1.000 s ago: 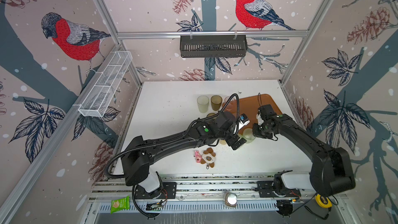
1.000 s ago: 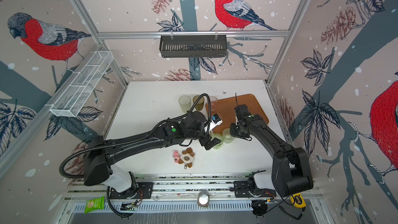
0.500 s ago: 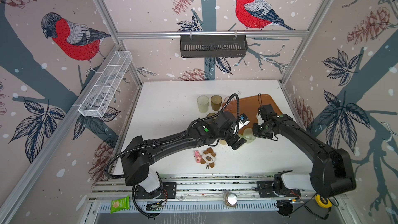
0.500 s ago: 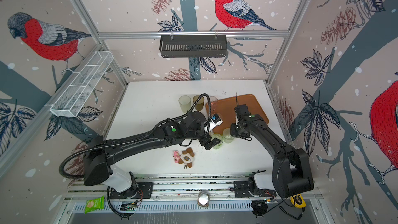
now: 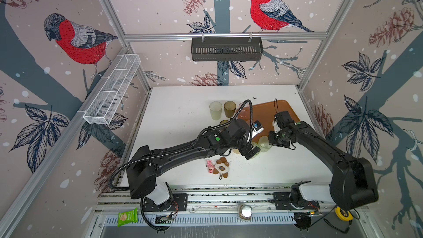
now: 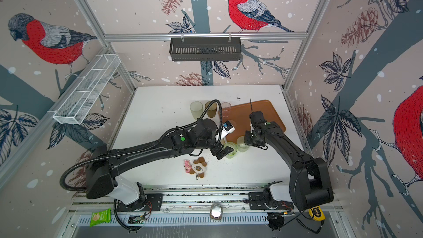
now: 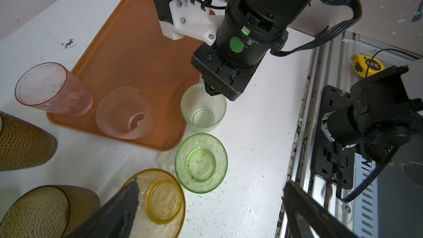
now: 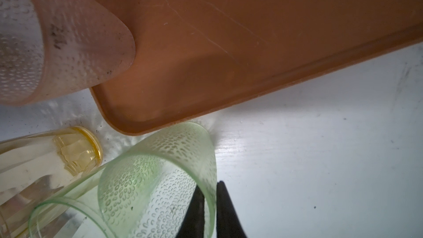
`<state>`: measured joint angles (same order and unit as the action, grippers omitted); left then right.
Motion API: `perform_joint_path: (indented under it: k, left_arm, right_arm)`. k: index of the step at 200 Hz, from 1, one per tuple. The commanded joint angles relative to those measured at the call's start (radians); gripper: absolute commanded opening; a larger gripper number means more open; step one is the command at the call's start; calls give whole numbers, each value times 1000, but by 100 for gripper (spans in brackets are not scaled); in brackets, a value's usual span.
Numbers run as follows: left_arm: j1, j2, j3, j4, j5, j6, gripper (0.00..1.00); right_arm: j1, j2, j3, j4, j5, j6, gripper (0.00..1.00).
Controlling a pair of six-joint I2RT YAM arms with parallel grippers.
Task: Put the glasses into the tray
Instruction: 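Lower and close the right gripper on the pale green frosted cup's rim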
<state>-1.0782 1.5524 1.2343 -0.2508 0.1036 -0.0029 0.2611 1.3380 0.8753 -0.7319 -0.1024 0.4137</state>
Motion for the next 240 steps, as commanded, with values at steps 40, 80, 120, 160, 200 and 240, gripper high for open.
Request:
perform_joint_path:
  k: [40, 80, 120, 160, 200, 240]
  left_arm:
    - [-3, -8, 1, 27, -13, 1, 97]
    - [-2, -6, 3, 22, -15, 3, 98]
    - [-2, -6, 2, 21, -16, 3, 98]
    - [-2, -10, -3, 28, -27, 2, 97]
    - [-2, -14, -5, 32, -36, -2, 98]
    - [-1, -17, -5, 32, -48, -3, 98]
  right_arm:
    - [4, -8, -2, -2, 12, -10, 11]
    - [4, -10, -1, -3, 15, -10, 10]
    - [4, -10, 5, -3, 17, -12, 8]
    - [4, -14, 17, -12, 20, -15, 7]
    - [4, -18, 35, -27, 32, -17, 6]
    - [4, -22, 50, -34, 44, -17, 5]
